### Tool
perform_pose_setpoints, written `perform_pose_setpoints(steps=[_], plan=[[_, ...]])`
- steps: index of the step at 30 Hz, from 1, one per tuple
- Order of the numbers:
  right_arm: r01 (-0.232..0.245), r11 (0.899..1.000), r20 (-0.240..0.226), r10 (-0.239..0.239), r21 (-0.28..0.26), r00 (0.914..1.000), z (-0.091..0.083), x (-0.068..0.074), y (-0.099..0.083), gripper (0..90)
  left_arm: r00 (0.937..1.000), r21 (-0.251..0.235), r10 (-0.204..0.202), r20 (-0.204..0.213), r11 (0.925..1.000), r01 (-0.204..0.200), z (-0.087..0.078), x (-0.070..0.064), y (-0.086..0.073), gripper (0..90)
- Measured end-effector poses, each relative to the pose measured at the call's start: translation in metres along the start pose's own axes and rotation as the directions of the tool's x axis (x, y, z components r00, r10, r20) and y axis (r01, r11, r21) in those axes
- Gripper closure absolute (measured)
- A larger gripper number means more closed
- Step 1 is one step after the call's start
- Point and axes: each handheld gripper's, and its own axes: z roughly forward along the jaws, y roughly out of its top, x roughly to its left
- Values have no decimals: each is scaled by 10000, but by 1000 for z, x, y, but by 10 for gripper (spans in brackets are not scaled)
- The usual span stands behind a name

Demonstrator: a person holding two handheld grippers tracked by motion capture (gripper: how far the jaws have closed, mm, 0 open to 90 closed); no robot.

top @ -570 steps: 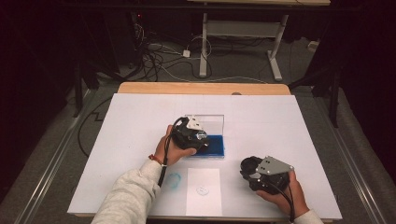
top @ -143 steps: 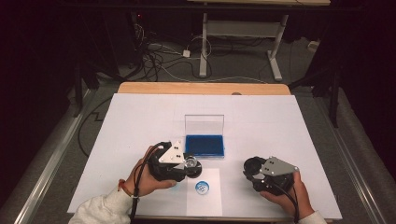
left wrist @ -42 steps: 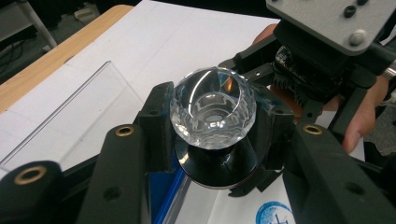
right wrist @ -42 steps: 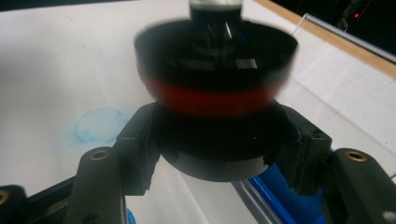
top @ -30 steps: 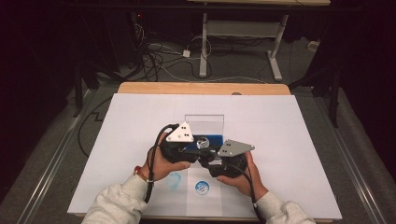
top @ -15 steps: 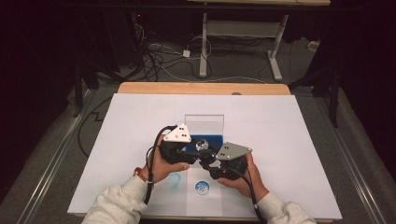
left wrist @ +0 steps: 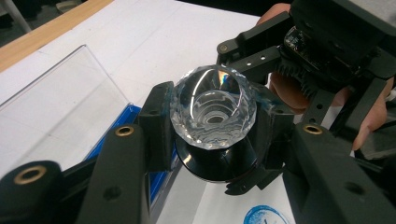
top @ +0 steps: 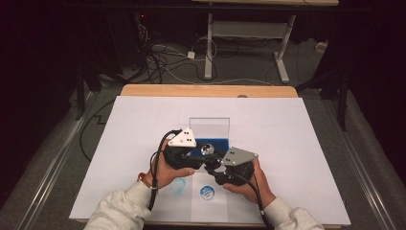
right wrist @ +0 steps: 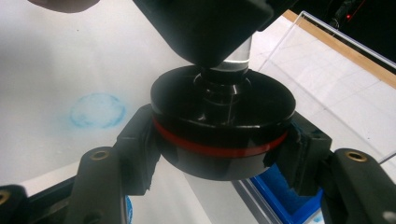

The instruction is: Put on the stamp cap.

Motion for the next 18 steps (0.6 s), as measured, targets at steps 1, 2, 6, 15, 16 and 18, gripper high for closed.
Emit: perform_pose_setpoints(steps=[1,2,6,15,16,18], plan=[[5,10000,2,-5,-15,10000,0,0,0,391,10000,49,57,-33,10000,-56,0,-1,1,547],[0,10000,-20,0,-22,10000,0,0,-1,391,9999,75,94,-61,9999,-94,0,-1,1,547],[15,10000,4,-15,-56,10000,1,0,-2,390,9999,196,142,-99,9997,-140,1,-2,1,547],[25,10000,-5,-25,-76,10000,2,0,-5,390,9995,408,214,-222,9990,-205,2,-4,2,547],[37,10000,9,-37,-77,10000,2,0,-5,390,9995,410,211,-226,9990,-201,2,-4,2,547],[30,10000,14,-30,-81,10000,2,0,-5,389,9995,411,214,-229,9989,-204,2,-5,3,547]])
